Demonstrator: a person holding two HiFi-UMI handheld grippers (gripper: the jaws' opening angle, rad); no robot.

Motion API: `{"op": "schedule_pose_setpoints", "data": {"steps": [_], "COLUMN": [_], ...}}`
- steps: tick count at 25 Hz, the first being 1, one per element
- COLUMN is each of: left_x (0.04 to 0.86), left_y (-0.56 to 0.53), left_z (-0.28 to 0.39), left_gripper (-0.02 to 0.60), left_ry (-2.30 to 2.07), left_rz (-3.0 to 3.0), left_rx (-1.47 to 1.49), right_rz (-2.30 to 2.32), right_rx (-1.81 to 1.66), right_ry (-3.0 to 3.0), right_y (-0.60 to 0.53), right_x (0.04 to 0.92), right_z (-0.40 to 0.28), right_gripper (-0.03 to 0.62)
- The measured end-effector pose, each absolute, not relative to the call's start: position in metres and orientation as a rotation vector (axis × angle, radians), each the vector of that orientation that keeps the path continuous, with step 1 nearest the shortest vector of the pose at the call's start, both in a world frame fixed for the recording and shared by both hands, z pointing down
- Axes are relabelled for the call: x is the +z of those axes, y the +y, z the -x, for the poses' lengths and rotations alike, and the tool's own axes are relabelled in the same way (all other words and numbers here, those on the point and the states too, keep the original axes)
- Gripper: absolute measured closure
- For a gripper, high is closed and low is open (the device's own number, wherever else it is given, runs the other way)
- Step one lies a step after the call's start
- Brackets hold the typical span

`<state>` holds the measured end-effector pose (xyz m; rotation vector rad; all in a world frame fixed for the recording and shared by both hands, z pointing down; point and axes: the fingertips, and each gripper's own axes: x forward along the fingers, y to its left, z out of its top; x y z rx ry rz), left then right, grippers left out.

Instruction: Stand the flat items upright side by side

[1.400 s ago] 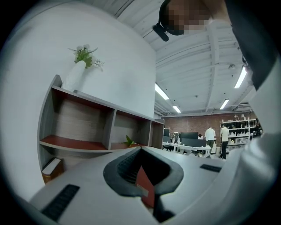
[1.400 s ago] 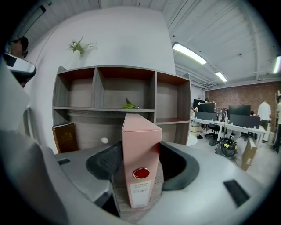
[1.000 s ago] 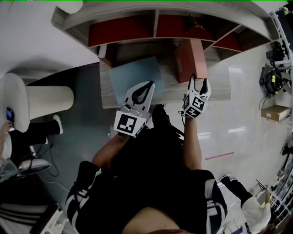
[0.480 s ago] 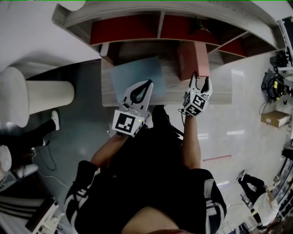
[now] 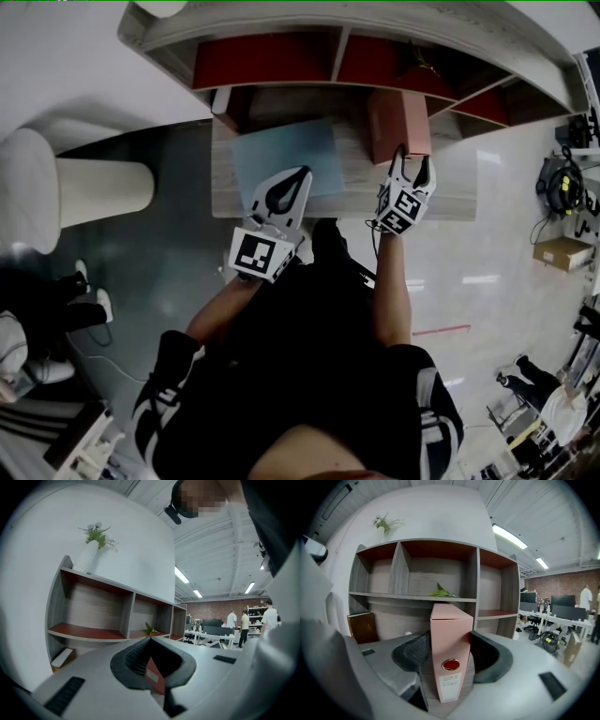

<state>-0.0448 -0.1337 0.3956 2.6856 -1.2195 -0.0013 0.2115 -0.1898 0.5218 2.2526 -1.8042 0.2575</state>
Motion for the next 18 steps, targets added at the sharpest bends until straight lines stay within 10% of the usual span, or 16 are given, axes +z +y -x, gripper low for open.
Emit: {"op": "schedule_pose_setpoints", "data": {"steps": [18], "left_x": [0.398], "left_y": [-0.137], "left_z": [0.067], "left_gripper": [0.560], "left_ry": [-1.302], "left_rz": [-2.645], "left_rx": [0.000], "right_rz": [-2.257], "right_rx": [0.231], "right_ry": [-1.813], "right_y": [-0.206], "right_x": [0.520], "right_z": [-0.206], "right_gripper": [0.318]}}
